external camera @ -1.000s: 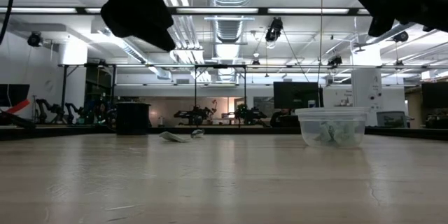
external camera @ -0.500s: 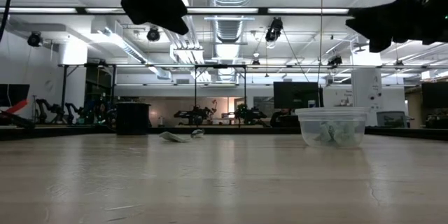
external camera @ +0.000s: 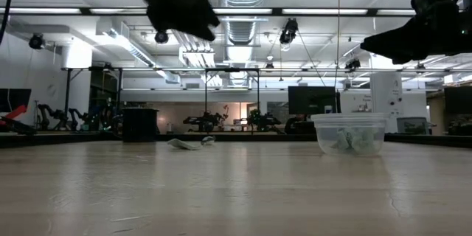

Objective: Pick and place Stevia / Truvia into bins
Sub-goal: Put the white stevia packet into the left transparent container

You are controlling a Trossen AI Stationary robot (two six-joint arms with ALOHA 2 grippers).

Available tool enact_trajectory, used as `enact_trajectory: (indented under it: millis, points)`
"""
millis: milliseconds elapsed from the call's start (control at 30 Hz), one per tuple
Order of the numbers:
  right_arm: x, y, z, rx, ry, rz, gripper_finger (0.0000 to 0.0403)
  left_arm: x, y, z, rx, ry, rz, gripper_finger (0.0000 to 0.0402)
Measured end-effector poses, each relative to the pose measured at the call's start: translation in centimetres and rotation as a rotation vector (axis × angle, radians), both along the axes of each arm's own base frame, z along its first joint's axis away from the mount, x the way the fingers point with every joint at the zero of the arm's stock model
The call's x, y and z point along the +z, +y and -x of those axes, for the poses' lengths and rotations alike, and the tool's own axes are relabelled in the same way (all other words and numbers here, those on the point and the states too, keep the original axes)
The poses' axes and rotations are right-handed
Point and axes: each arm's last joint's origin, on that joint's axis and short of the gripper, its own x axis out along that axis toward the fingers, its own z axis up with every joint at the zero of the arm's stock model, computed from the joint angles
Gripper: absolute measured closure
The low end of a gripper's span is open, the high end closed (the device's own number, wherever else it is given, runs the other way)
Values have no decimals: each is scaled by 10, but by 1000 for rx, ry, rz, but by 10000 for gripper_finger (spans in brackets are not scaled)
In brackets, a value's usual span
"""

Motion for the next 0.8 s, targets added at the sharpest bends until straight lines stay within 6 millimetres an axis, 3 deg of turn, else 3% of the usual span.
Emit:
enact_trajectory:
  millis: [400,567,800]
  points:
    - [0,0,0,1,-1,0,250,27,-5,-16,-1,-326,92,207]
    - [0,0,0,1,0,0,250,24,-4,-15,-53,-290,-6,207]
    - [0,0,0,1,-1,-1,250,1,3,-9,-13,-64,-230,207]
